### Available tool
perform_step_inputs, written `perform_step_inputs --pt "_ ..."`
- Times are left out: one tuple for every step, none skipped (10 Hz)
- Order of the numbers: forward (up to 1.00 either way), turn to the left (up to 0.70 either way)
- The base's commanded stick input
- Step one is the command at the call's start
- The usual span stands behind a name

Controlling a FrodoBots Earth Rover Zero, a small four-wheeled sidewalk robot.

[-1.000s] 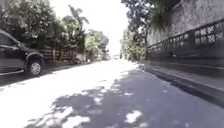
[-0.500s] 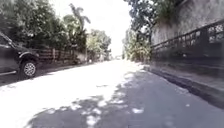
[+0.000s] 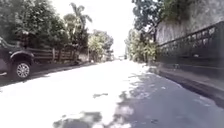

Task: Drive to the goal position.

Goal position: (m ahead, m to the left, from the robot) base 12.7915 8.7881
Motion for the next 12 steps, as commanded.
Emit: perform_step_inputs --pt "1.0 -0.37" --pt "1.0 -0.21" --pt "1.0 -0.14" --pt "1.0 -0.08" --pt "1.0 -0.01" --pt "1.0 0.02" --pt "1.0 0.02" --pt "1.0 0.02" --pt "1.0 0.02" --pt "1.0 0.02" --pt "1.0 0.02" --pt "1.0 0.02"
